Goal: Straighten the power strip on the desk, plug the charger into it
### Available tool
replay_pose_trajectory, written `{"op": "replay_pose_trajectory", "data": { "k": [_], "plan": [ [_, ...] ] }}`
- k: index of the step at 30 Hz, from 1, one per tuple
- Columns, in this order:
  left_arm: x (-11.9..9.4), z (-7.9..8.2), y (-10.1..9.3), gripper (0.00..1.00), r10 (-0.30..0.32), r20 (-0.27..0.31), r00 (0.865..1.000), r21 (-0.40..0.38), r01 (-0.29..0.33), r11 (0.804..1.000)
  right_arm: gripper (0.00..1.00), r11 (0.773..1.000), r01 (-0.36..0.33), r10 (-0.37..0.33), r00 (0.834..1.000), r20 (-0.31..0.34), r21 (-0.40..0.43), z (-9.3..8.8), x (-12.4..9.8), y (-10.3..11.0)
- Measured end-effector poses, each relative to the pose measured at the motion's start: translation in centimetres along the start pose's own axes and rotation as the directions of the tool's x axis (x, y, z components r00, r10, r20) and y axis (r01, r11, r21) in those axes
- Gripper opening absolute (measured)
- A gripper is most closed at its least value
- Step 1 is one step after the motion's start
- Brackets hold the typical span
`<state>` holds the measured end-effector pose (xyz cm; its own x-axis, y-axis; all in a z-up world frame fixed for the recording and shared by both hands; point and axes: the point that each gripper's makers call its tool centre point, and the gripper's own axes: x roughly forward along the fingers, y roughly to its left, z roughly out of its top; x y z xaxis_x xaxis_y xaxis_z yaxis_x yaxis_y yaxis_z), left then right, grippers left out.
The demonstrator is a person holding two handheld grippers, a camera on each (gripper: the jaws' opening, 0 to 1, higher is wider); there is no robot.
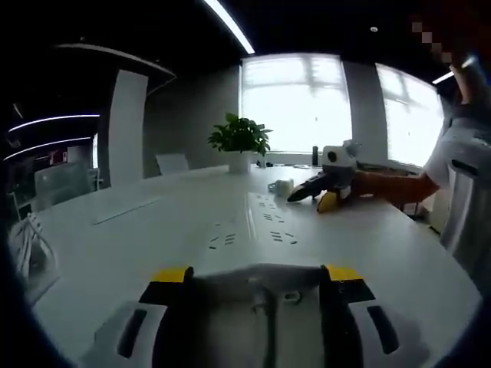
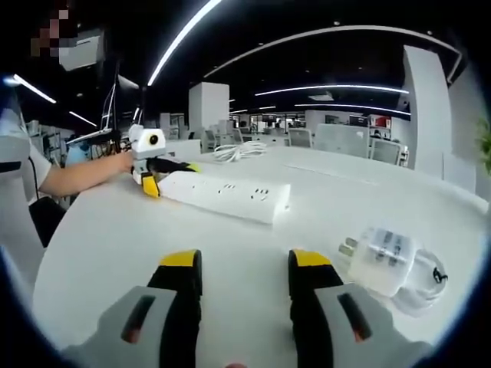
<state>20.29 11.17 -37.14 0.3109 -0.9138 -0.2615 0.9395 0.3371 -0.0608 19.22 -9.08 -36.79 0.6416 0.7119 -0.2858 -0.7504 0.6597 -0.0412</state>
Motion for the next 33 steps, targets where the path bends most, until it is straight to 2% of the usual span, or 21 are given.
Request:
{"op": "replay_pose_trajectory", "data": {
  "k": [33],
  "plan": [
    [0.0, 0.1, -0.1, 0.67, -0.005, 0.0, 1.0, 0.001, 0.005, 1.0, 0.44, 0.999, -0.042, 0.042, 0.999, 0.01, -0.012, 0.7, 2.1, -0.8]
  ]
}}
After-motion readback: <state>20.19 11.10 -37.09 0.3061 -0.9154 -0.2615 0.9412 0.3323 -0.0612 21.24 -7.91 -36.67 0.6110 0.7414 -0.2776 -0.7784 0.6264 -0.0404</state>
